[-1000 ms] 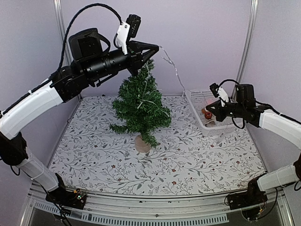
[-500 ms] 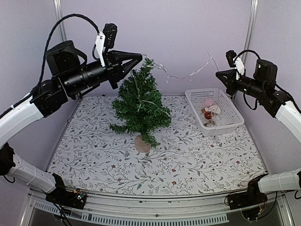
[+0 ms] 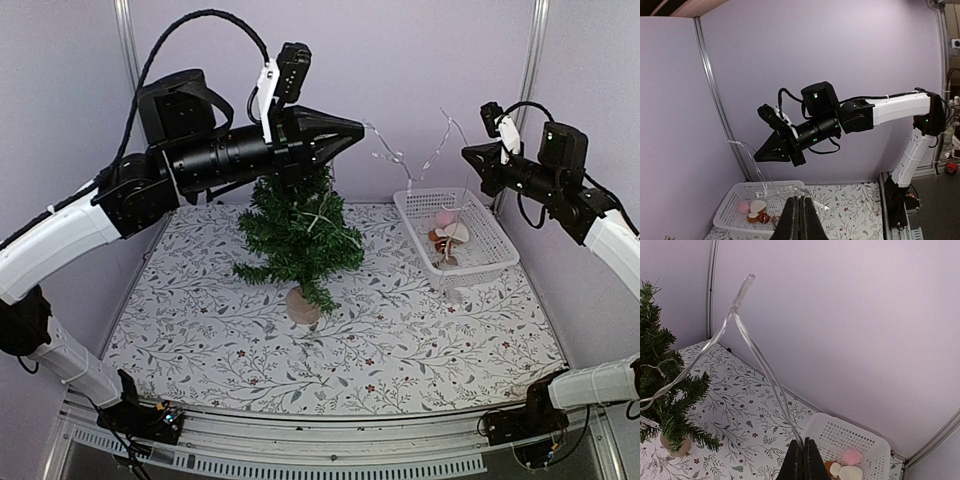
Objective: Decorate the small christmas tree
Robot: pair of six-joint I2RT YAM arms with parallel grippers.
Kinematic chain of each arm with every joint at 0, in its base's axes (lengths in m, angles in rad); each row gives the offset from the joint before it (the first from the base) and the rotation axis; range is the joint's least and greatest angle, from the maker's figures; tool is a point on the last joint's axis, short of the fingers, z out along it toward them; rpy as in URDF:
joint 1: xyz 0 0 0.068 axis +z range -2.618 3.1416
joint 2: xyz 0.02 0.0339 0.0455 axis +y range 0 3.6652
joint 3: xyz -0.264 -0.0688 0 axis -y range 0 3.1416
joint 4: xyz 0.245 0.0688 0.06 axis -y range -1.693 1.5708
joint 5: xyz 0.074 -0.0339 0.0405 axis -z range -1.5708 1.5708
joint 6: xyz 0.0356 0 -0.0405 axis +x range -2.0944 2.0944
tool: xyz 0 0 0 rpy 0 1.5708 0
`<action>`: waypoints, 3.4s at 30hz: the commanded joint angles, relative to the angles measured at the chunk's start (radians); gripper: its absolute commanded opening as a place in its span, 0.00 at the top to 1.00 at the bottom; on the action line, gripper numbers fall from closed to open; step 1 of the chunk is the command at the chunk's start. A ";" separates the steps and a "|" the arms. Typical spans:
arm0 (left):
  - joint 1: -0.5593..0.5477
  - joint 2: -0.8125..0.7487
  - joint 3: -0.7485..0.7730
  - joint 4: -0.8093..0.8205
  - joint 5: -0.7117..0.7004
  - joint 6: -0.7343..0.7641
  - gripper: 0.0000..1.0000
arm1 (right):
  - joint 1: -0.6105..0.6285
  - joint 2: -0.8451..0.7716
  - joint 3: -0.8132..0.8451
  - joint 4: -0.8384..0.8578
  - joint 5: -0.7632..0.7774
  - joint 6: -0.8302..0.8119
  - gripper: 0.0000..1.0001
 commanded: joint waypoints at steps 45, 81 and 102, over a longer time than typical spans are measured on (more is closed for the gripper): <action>0.074 -0.683 -0.951 0.467 -0.821 -0.387 1.00 | 0.272 0.482 0.796 0.180 -0.189 -0.058 1.00; 0.319 -0.627 -0.976 0.448 -0.870 -0.639 1.00 | 0.261 0.890 1.021 0.333 -0.056 0.037 1.00; 0.401 -0.266 -0.679 0.236 -0.560 -0.576 1.00 | 0.145 0.701 0.673 0.291 0.006 0.004 1.00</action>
